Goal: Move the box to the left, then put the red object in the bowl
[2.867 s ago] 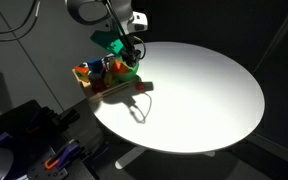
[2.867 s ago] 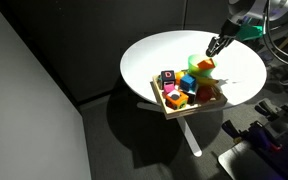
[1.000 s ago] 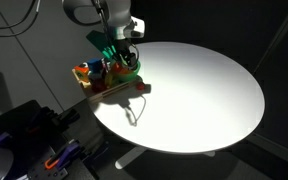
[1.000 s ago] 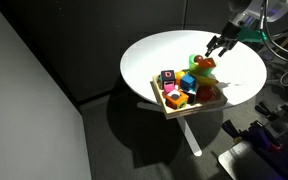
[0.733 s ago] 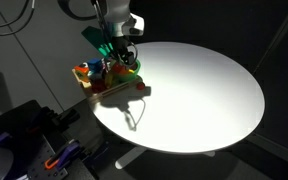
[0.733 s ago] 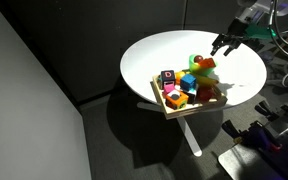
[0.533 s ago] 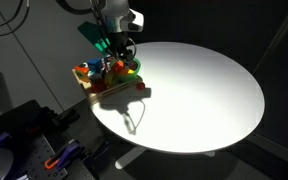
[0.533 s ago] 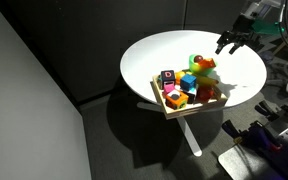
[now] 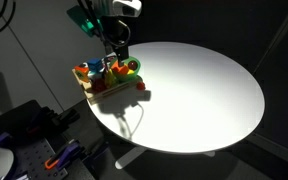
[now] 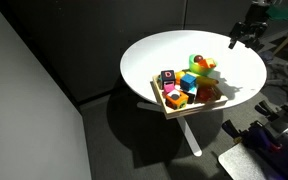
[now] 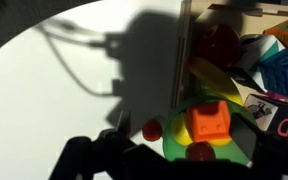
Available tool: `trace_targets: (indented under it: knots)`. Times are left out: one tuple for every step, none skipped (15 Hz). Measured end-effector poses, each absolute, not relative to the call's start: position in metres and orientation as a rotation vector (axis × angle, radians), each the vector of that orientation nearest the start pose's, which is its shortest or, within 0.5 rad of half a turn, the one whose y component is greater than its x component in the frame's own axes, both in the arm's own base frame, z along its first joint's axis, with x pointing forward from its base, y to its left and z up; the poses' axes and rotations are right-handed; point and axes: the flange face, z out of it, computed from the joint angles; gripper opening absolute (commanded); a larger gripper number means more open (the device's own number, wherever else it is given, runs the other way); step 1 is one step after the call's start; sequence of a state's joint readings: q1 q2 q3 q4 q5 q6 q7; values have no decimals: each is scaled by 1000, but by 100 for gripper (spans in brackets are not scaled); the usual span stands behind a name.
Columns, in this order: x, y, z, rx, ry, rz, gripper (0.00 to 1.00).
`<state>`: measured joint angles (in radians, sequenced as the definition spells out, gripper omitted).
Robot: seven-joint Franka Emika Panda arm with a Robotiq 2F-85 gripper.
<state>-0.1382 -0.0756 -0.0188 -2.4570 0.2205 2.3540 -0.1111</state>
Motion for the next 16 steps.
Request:
trace_targets:
  knots:
    - [460, -71, 328, -2978, 319, 33, 100]
    - [456, -70, 333, -2987, 332, 63, 100]
    - [452, -70, 337, -2994, 344, 93, 100]
    - [449, -70, 342, -2998, 354, 119, 100]
    - [445, -70, 347, -2998, 360, 136, 100]
    - [443, -70, 353, -2997, 365, 142, 100]
    - [440, -70, 359, -2996, 366, 138, 100]
    - [438, -70, 366, -2995, 367, 122, 100]
    - [436, -71, 372, -2995, 369, 100, 100]
    - [434, -71, 379, -2995, 371, 77, 100]
    - [431, -72, 386, -2996, 371, 50, 100]
    - [428, -72, 391, -2996, 371, 22, 100]
    - [425, -72, 396, -2997, 371, -4, 100]
    - [422, -71, 401, -2998, 371, -37, 100]
    - [419, -71, 404, -2998, 370, -66, 100]
    - [417, -71, 407, -2998, 370, -85, 100]
